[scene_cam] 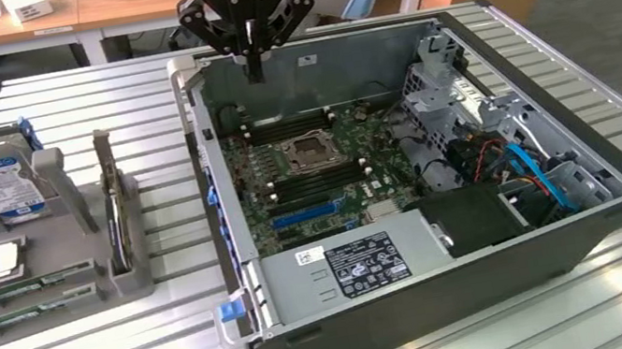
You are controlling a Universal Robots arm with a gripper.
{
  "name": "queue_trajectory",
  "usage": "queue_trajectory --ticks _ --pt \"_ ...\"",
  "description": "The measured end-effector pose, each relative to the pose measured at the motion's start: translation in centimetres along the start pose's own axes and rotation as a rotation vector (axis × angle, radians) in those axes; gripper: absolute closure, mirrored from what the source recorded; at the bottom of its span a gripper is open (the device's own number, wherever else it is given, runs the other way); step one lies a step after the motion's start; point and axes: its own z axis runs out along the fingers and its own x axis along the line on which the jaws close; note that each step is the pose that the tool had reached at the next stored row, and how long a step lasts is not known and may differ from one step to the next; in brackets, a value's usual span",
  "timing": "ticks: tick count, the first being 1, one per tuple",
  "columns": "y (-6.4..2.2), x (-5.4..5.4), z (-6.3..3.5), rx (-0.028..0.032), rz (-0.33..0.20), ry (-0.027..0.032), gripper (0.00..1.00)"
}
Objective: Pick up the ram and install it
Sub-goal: 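Reach for the ram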
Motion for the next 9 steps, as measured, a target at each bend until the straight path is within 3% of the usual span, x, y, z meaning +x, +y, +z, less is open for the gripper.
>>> queue_trajectory --ticks 9 --pt "-0.09 1.2 -0.03 0.0000 0.000 0.0000 0.90"
